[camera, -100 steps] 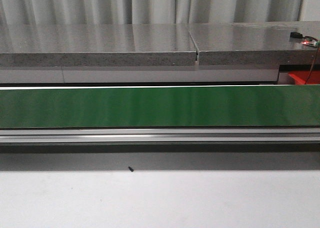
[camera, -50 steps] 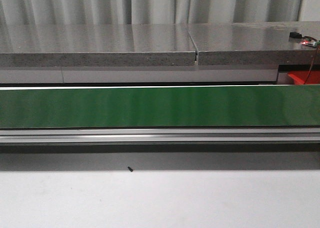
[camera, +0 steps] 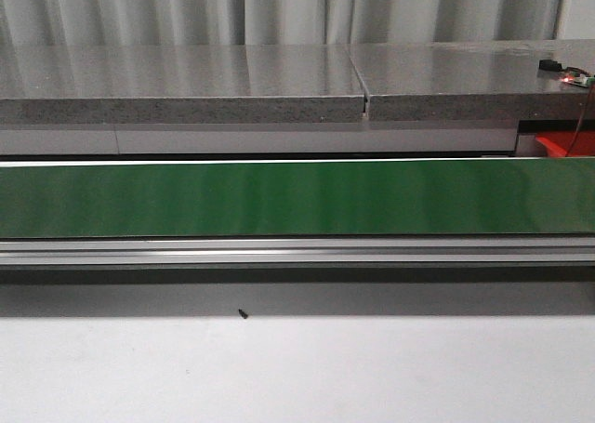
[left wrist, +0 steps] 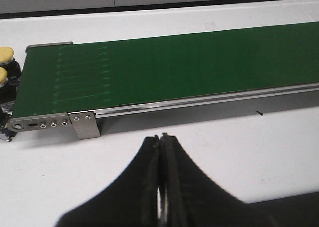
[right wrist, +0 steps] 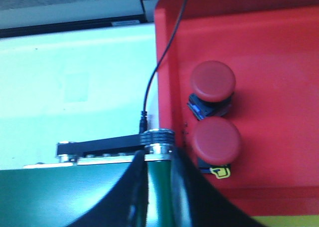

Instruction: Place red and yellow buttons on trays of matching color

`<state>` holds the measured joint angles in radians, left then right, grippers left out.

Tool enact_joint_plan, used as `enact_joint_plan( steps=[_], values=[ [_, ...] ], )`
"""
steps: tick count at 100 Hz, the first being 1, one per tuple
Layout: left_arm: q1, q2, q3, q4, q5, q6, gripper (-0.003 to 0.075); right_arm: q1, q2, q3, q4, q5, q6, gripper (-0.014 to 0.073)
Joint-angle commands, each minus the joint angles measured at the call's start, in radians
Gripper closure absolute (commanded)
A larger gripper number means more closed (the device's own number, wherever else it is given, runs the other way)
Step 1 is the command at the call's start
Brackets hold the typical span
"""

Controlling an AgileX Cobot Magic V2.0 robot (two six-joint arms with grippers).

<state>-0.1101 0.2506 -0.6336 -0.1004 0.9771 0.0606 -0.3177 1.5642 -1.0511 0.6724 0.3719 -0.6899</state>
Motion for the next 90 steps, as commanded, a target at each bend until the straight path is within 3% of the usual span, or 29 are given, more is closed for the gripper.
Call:
enact_joint_plan(
  steps=[1,37,90],
  values=[
    [-0.006,0.012,-0.024,-0.015,-0.066,0.000,0.0739,0.033,-0.089,-0.005,0.020,-0.027,-0.015,0.0667],
    [-0.006,0.012,-0.024,-0.015,-0.066,0.000,0.0739,0.189,-0.250,0.122,0.020,-0.060,-0.015,0.0655],
    [-0.006,0.012,-0.024,-0.015,-0.066,0.000,0.0739,0.199,-0.590,0.399,0.050,-0.073,-0.013,0.0655]
  ],
)
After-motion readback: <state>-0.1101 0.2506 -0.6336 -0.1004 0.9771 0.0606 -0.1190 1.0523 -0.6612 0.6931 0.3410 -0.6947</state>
